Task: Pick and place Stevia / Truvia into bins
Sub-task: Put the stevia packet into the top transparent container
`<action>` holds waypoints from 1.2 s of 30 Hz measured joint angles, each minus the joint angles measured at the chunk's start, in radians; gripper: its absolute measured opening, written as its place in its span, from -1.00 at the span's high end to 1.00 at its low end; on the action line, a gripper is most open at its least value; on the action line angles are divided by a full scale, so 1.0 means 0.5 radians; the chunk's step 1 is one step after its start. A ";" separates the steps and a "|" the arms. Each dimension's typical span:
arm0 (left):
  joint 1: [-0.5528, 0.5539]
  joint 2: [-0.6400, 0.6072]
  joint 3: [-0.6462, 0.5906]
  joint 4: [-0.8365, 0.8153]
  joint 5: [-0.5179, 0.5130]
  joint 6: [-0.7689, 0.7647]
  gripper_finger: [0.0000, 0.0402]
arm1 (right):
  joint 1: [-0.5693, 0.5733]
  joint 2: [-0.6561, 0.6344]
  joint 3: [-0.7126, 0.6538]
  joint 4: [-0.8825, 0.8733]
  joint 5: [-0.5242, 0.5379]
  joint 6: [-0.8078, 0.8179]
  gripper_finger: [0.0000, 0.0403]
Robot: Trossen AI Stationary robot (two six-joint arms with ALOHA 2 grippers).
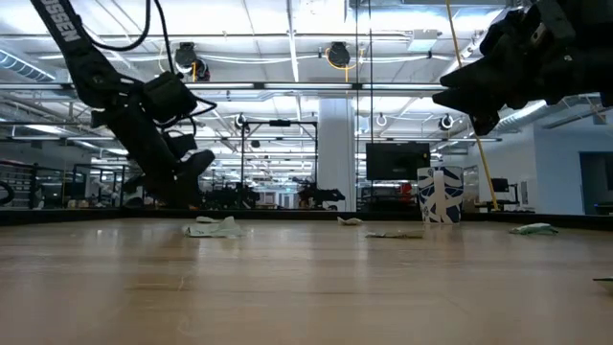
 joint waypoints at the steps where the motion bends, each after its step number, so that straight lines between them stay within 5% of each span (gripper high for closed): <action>1: 0.000 0.030 0.000 0.044 -0.009 0.009 0.19 | 0.000 0.000 0.000 0.000 0.000 0.000 0.27; 16: 0.024 0.109 0.000 0.155 -0.139 -0.065 0.19 | 0.000 0.000 0.000 0.000 -0.001 0.000 0.28; 27: 0.025 0.255 0.001 0.259 -0.144 -0.119 0.55 | 0.000 0.000 0.000 0.000 -0.001 0.000 0.28; 36: 0.028 0.393 0.007 0.333 -0.154 -0.132 0.50 | 0.000 0.000 0.000 0.000 -0.001 -0.043 0.28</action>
